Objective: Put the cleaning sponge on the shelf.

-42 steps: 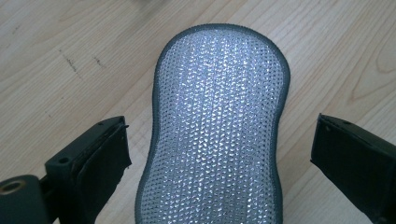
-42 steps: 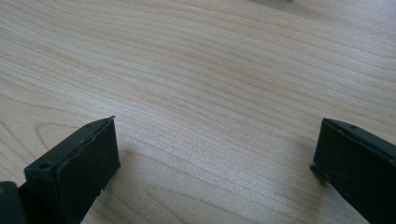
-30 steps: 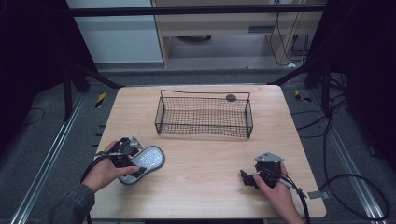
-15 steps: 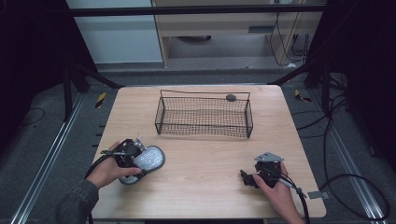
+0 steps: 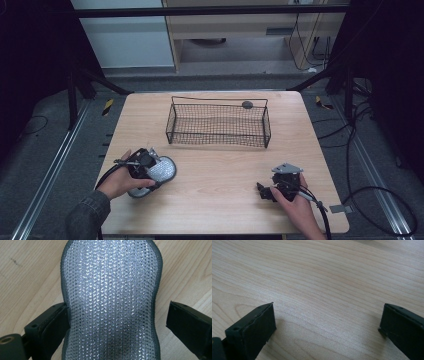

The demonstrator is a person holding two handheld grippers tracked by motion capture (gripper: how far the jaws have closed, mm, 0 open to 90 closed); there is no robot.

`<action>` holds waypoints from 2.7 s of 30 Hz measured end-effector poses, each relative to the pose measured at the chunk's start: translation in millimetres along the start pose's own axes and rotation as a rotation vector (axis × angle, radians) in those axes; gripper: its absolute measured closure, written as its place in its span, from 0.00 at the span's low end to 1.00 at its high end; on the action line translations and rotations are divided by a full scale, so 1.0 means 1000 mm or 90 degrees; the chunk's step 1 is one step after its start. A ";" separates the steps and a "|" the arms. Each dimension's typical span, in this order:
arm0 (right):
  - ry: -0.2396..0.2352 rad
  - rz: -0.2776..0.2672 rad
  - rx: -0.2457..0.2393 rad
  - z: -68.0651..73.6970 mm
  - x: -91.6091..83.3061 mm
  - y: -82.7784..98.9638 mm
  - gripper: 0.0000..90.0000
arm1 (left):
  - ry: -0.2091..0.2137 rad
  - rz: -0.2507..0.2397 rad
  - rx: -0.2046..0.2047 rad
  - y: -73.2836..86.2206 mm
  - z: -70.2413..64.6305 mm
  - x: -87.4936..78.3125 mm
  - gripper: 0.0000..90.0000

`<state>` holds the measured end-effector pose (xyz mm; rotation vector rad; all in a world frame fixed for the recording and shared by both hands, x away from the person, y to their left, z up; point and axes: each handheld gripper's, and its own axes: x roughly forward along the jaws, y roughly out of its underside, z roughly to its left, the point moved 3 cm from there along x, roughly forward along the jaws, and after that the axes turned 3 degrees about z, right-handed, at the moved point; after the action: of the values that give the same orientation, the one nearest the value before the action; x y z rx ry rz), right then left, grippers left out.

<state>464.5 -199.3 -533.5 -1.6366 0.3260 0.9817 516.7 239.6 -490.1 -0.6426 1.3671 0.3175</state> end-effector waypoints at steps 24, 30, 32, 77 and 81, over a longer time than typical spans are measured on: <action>-0.006 0.001 -0.002 0.002 0.000 0.000 0.00 | 0.025 0.012 -0.030 0.002 0.013 0.020 0.00; -0.006 0.002 -0.004 0.002 0.000 0.000 0.00 | 0.020 0.003 -0.030 0.001 0.014 0.018 0.03; -0.006 0.001 -0.005 0.003 0.000 0.000 0.00 | 0.018 0.002 -0.030 0.001 0.014 0.018 0.03; -0.009 -0.002 -0.008 0.004 0.000 0.000 0.00 | -0.086 -0.080 0.133 -0.068 -0.028 -0.049 0.03; -0.008 -0.002 -0.007 0.004 0.000 0.000 0.00 | -0.096 -0.086 0.143 -0.078 -0.029 -0.056 0.03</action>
<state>463.3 -195.6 -533.6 -1.6401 0.3095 0.9937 526.6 169.5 -418.7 -0.5103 1.1881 0.0998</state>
